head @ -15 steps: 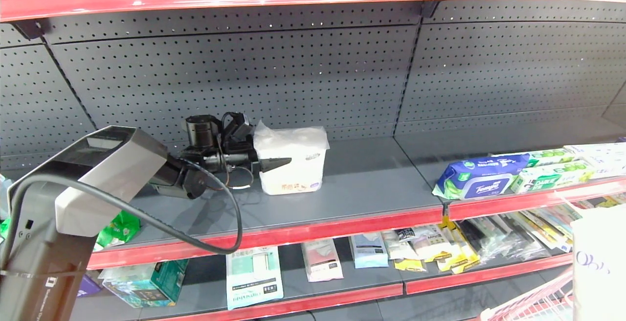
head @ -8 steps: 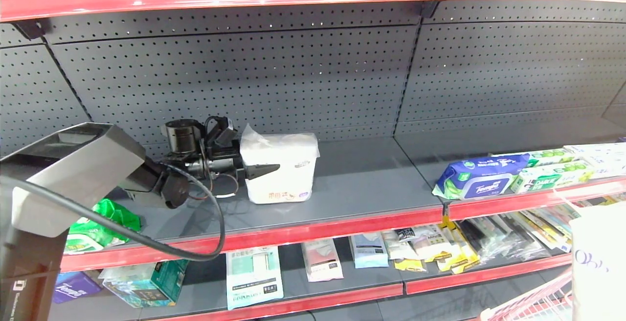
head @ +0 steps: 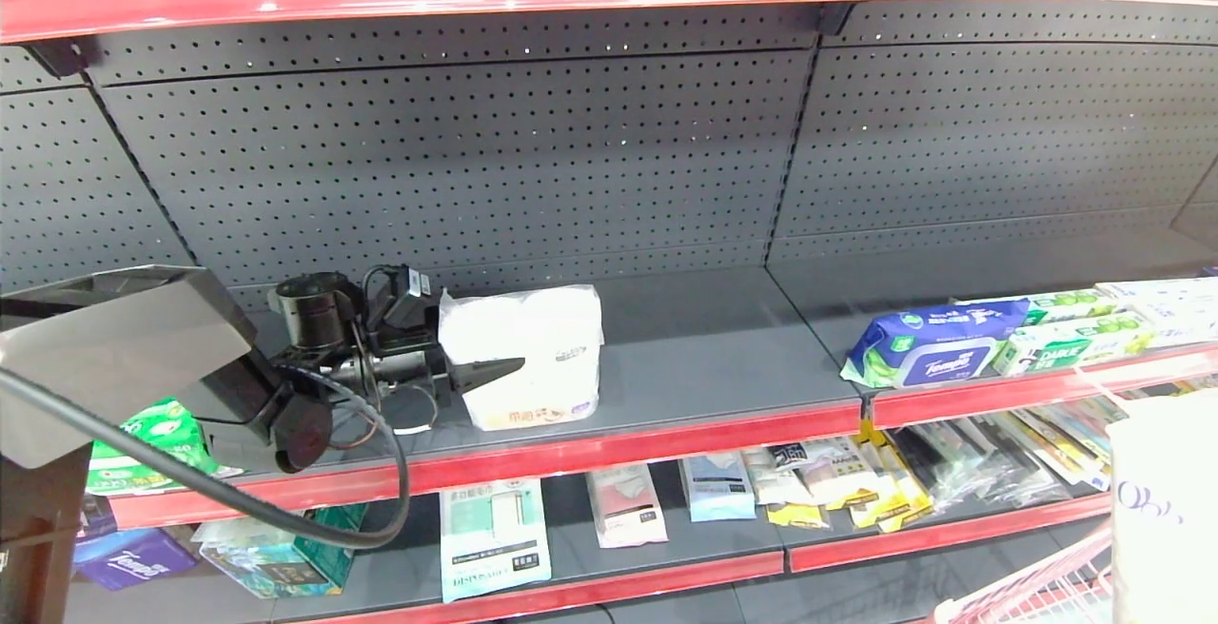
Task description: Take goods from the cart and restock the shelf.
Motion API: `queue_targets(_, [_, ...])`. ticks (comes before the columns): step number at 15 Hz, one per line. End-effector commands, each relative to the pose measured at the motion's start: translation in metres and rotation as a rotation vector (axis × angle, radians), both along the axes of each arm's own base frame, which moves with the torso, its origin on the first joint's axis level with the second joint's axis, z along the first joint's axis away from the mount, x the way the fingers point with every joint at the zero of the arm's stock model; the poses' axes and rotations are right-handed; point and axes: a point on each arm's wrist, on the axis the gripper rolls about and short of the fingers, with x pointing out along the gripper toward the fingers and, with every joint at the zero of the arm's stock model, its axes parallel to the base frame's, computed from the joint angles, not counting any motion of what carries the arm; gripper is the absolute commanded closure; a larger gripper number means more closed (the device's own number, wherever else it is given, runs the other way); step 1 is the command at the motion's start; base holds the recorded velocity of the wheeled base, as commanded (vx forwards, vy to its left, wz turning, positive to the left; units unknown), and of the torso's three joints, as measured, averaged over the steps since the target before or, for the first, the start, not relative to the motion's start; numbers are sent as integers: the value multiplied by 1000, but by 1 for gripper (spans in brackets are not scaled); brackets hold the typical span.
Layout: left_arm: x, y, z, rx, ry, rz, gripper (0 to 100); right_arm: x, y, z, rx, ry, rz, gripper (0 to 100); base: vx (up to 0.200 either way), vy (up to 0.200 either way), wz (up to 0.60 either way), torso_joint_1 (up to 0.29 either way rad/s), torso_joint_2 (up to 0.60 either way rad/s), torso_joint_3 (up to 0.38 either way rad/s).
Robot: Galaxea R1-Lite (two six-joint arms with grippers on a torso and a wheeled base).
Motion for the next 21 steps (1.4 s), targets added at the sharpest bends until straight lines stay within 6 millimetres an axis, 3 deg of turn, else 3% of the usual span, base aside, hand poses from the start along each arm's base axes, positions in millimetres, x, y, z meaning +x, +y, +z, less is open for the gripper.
queue_targets(1, [-3, 6, -3, 2, 20, 14, 100, 1, 0, 0, -1, 6, 1, 100, 0, 0, 0, 0, 0, 0])
queue_targets(10, [-23, 16, -6, -5, 38, -2, 100, 2, 0, 1, -1, 8, -1, 100, 0, 0, 0, 0, 0, 0])
queue_targets(21, [-28, 17, -5, -9, 44, -32, 100, 3, 0, 3, -1, 8, -1, 100, 0, 0, 0, 0, 0, 0])
